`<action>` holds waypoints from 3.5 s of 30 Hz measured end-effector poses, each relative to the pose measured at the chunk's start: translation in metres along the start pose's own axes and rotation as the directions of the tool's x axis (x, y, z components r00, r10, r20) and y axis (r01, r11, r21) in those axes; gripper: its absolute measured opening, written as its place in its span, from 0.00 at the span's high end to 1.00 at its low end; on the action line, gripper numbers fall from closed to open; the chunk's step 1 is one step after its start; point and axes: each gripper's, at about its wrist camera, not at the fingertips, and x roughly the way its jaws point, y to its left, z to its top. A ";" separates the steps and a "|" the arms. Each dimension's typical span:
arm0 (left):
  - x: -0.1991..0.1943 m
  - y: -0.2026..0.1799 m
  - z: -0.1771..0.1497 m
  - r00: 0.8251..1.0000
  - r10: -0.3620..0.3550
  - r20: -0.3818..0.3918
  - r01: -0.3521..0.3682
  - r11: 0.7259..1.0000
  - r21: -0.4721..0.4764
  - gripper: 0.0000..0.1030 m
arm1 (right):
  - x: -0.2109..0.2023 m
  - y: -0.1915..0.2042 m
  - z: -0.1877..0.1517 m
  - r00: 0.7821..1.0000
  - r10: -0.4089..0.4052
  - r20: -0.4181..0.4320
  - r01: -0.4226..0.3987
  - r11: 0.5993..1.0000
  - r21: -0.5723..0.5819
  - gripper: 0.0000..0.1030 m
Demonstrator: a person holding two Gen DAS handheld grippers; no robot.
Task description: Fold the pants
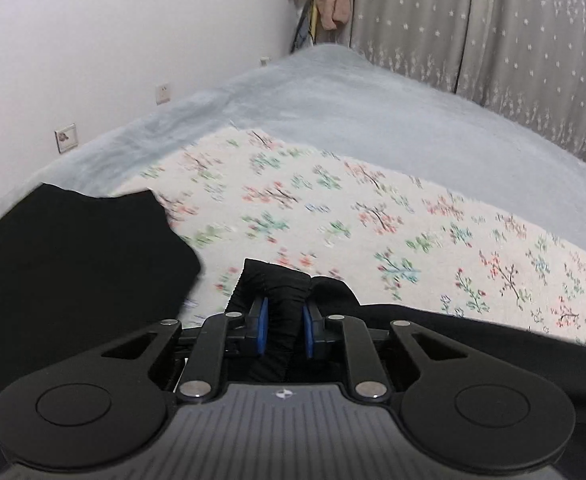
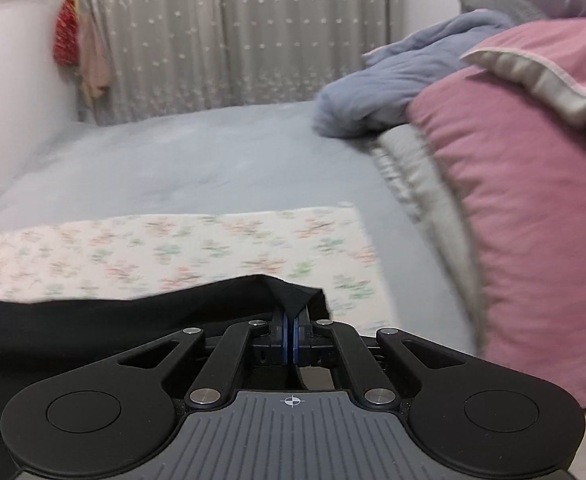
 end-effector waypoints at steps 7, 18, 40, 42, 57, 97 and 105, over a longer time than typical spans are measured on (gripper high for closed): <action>0.026 -0.021 0.000 1.000 0.022 -0.011 -0.022 0.999 0.036 0.82 | 0.105 -0.022 -0.066 0.961 -0.090 -0.263 0.100 0.995 0.024 0.98; 0.010 0.038 0.017 0.999 -0.025 -0.023 0.022 0.992 -0.121 0.17 | 0.103 -0.046 -0.032 0.992 -0.023 -0.124 0.038 0.992 0.117 0.40; 0.060 -0.029 0.000 0.988 0.057 -0.142 -0.022 0.972 0.233 0.62 | 0.182 0.014 0.009 0.967 -0.221 -0.126 0.215 0.975 -0.061 1.00; 0.054 -0.027 0.006 0.990 0.069 -0.125 -0.037 0.969 0.245 0.53 | 0.182 0.016 0.000 0.971 -0.162 -0.174 0.149 0.985 -0.084 1.00; 0.068 -0.049 0.003 0.992 0.043 -0.120 -0.013 0.971 0.237 0.66 | 0.191 0.015 -0.001 0.968 -0.122 -0.217 0.119 0.993 -0.024 1.00; -0.161 0.166 -0.122 0.933 -0.356 0.060 0.359 0.896 -0.261 0.09 | -0.142 -0.033 -0.232 0.975 -0.003 -0.221 0.007 1.000 0.018 0.90; -0.111 0.101 -0.121 0.967 -0.181 -0.178 0.136 0.962 -0.238 0.05 | -0.178 0.040 -0.235 0.990 -0.092 -0.106 0.070 0.977 -0.202 0.55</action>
